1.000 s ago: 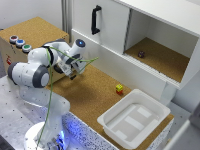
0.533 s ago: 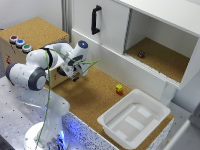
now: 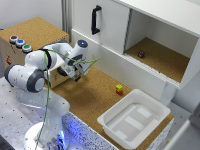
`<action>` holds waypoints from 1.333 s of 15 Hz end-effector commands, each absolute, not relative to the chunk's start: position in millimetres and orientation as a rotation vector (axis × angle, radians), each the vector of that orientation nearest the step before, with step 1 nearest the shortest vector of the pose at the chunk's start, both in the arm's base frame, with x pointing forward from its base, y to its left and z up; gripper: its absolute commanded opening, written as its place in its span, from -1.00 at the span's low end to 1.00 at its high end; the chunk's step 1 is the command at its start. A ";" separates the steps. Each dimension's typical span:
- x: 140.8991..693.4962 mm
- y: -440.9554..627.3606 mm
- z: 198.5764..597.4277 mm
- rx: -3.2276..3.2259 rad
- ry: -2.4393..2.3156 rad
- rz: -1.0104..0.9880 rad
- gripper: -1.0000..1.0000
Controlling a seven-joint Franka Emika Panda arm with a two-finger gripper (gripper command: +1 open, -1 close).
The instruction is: Open the drawer
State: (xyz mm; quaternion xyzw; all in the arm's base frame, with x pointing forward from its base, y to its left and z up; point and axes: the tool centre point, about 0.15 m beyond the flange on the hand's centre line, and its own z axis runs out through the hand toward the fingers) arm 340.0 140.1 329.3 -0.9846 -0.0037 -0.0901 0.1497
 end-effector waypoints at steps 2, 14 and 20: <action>333.3 151.3 389.4 -2.988 -0.066 -0.367 1.00; 323.8 91.7 435.5 -3.053 -0.061 -0.554 1.00; 331.5 26.5 418.9 -3.051 0.025 -0.503 1.00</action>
